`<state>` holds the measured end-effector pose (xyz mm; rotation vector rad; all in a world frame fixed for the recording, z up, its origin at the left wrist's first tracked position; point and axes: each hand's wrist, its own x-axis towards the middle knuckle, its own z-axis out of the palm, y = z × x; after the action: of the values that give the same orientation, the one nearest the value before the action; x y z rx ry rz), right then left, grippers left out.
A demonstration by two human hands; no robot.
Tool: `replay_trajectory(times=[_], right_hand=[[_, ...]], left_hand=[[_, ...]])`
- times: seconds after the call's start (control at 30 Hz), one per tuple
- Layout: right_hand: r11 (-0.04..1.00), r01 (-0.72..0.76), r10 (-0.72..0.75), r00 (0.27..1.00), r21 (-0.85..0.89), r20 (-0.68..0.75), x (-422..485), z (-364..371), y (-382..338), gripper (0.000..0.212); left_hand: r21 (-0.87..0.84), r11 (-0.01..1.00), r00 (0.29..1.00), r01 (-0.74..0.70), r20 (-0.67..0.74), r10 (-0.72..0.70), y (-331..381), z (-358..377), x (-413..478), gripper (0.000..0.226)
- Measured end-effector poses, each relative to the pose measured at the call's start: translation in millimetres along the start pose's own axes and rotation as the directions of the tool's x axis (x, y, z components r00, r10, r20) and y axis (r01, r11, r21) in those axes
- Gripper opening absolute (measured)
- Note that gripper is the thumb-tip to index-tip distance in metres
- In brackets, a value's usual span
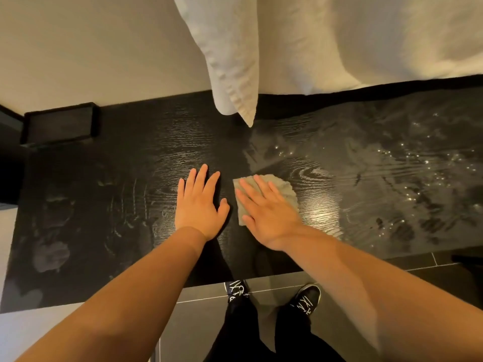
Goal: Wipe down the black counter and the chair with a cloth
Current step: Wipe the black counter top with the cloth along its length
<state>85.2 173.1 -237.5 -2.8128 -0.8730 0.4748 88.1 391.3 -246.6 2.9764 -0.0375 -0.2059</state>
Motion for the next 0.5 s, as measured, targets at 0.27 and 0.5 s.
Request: replay_trajectory(times=[0.27, 0.5], right_hand=[[0.946, -0.325, 0.325, 0.941, 0.018, -0.097, -13.9, -29.4, 107.4, 0.071], [0.991, -0.094, 0.095, 0.996, 0.093, -0.002, 10.8, -21.8, 30.7, 0.073]], left_hand=[[-0.009, 1.000, 1.000, 0.010, 0.025, -0.010, 2.2, -4.2, -0.8, 0.075], [-0.021, 0.999, 0.999, 0.029, 0.021, -0.028, 3.4, -2.2, 3.2, 0.073]])
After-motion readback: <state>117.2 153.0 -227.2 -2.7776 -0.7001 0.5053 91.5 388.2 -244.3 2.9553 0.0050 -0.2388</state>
